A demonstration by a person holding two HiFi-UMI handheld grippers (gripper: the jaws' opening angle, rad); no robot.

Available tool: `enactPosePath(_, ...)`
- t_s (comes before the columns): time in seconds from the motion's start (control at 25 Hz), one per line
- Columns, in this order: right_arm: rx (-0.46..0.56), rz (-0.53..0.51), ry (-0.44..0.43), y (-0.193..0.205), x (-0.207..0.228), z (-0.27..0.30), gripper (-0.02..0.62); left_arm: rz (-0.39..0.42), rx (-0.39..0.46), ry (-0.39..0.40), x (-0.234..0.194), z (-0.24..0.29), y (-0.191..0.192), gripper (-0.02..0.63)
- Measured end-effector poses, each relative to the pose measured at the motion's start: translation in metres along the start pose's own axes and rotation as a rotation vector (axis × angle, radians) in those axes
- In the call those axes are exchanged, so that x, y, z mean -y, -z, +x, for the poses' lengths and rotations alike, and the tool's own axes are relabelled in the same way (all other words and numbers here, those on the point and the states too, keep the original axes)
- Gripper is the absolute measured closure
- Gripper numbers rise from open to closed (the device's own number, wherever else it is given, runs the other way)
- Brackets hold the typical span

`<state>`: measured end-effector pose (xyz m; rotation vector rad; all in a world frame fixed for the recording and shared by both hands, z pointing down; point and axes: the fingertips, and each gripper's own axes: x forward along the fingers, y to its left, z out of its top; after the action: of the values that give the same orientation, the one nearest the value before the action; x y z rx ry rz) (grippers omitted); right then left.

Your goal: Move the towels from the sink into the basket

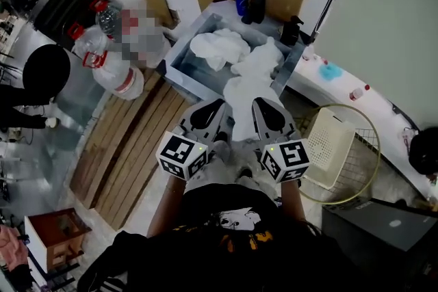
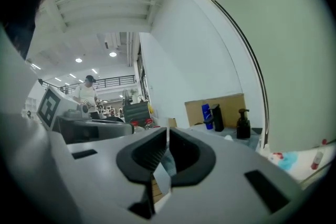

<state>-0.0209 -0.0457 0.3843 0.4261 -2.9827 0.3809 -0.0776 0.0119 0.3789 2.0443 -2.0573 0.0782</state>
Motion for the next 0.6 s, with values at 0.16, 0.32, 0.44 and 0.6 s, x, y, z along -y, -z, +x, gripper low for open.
enactPosePath(0.16,0.015,0.004,0.072,-0.006,0.021,0.031,0.577,0.027,-0.007,0.088,-0.025,0.030,-0.006,0.591)
enactPosePath(0.32,0.023,0.007,0.160,-0.015,0.044,0.062,0.577,0.055,-0.019,0.175,-0.052,0.061,-0.015,0.591)
enactPosePath(0.44,0.015,-0.002,0.230,-0.018,0.065,0.082,0.575,0.043,-0.024,0.225,-0.071,0.079,-0.019,0.591)
enactPosePath(0.6,-0.027,-0.008,0.313,-0.010,0.091,0.102,0.575,0.023,-0.035,0.290,-0.090,0.098,-0.018,0.591)
